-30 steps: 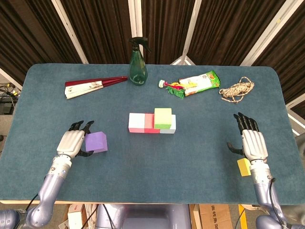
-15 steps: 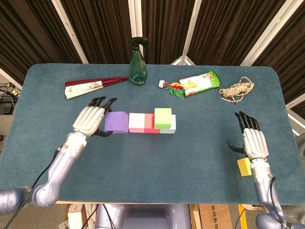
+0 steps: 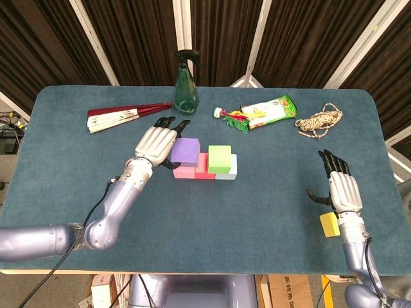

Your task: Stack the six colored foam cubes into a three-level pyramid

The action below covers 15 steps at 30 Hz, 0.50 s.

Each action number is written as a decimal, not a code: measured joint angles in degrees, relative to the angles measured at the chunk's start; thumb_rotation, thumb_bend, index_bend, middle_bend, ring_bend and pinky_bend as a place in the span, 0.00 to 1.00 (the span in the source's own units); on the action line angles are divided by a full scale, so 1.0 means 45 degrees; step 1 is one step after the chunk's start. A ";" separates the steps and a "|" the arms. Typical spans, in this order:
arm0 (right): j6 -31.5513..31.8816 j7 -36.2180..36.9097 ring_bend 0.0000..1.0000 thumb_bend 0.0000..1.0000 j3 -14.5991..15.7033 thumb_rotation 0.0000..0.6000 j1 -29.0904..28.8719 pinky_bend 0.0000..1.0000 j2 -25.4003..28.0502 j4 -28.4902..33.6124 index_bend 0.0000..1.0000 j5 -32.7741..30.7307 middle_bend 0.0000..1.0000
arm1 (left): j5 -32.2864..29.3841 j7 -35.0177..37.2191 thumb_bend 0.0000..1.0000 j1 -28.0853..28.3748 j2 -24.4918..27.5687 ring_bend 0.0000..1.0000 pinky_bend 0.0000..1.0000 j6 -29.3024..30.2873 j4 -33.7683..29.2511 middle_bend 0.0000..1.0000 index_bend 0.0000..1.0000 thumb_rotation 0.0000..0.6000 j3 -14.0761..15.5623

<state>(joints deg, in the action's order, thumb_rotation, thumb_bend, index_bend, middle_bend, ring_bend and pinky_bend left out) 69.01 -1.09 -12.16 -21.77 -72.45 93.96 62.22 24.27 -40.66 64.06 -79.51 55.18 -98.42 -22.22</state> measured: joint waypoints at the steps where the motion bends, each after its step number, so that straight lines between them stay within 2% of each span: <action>1: -0.0047 0.0064 0.00 0.31 -0.0038 1.00 0.0006 0.00 0.0010 -0.0004 0.00 -0.0031 0.00 | -0.0196 -0.0081 0.31 0.0123 -0.0072 0.05 0.05 0.0037 0.0084 0.38 0.05 1.00 0.0033; 8: -0.0245 0.0284 0.00 0.31 -0.0147 1.00 0.0036 0.00 0.0063 -0.0010 0.00 -0.0117 0.00 | -0.1292 -0.0573 0.31 0.0826 -0.0510 0.05 0.05 0.0417 0.0608 0.39 0.05 1.00 0.0445; 15: -0.0302 0.0316 0.00 0.31 -0.0196 1.00 0.0065 0.00 0.0071 -0.0001 0.00 -0.0144 0.00 | -0.1555 -0.0760 0.31 0.1131 -0.0729 0.05 0.05 0.0525 0.0940 0.39 0.05 1.00 0.0769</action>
<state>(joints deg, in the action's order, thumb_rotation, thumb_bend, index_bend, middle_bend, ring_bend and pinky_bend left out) 67.65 0.33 -13.04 -21.48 -72.13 93.96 61.58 17.27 -44.07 69.15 -82.79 57.54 -94.19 -18.76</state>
